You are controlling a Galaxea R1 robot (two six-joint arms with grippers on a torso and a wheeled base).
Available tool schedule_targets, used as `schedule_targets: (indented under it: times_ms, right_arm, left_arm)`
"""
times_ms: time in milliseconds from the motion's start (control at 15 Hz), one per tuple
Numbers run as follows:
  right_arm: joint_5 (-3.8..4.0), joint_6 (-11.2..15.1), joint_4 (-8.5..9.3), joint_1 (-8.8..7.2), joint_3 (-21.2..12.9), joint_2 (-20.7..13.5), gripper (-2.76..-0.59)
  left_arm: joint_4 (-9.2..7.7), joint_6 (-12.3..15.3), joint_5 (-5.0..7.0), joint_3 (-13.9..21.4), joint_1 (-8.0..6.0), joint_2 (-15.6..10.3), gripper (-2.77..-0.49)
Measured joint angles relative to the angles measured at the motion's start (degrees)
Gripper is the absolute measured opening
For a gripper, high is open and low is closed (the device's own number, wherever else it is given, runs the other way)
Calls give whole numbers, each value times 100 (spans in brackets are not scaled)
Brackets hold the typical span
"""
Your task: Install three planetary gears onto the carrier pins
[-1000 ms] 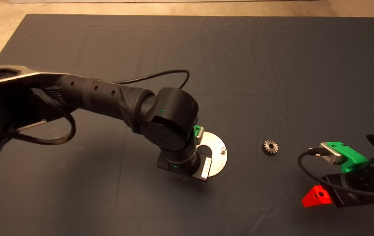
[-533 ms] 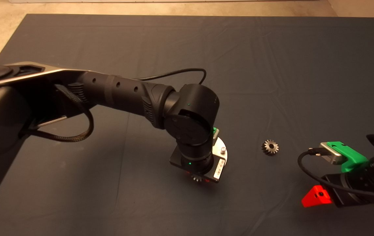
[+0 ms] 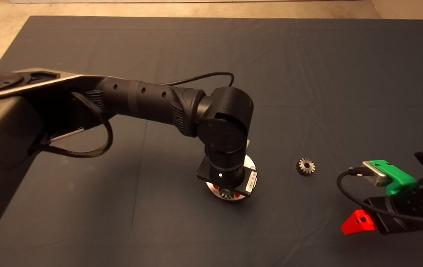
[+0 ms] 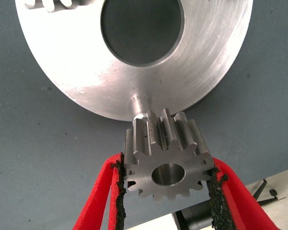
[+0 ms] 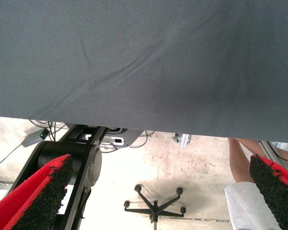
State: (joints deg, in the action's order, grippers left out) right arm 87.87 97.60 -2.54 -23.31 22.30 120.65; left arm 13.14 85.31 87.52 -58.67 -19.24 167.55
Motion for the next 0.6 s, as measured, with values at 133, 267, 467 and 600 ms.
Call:
schedule_targets:
  times_ms: [133,267,467,600]
  right_arm:
    - [0,0,0,0,0,0,-63]
    - [0,0,0,0,0,0,-63]
    - [0,0,0,0,0,0,-63]
    - [0,0,0,0,0,0,-63]
  left_arm:
    - [-2,33,0,-46,1,9,-235]
    - [-2,38,0,-84,1,9,-235]
    - [-2,52,0,-101,3,9,-235]
    - [-2,55,0,-106,3,11,-235]
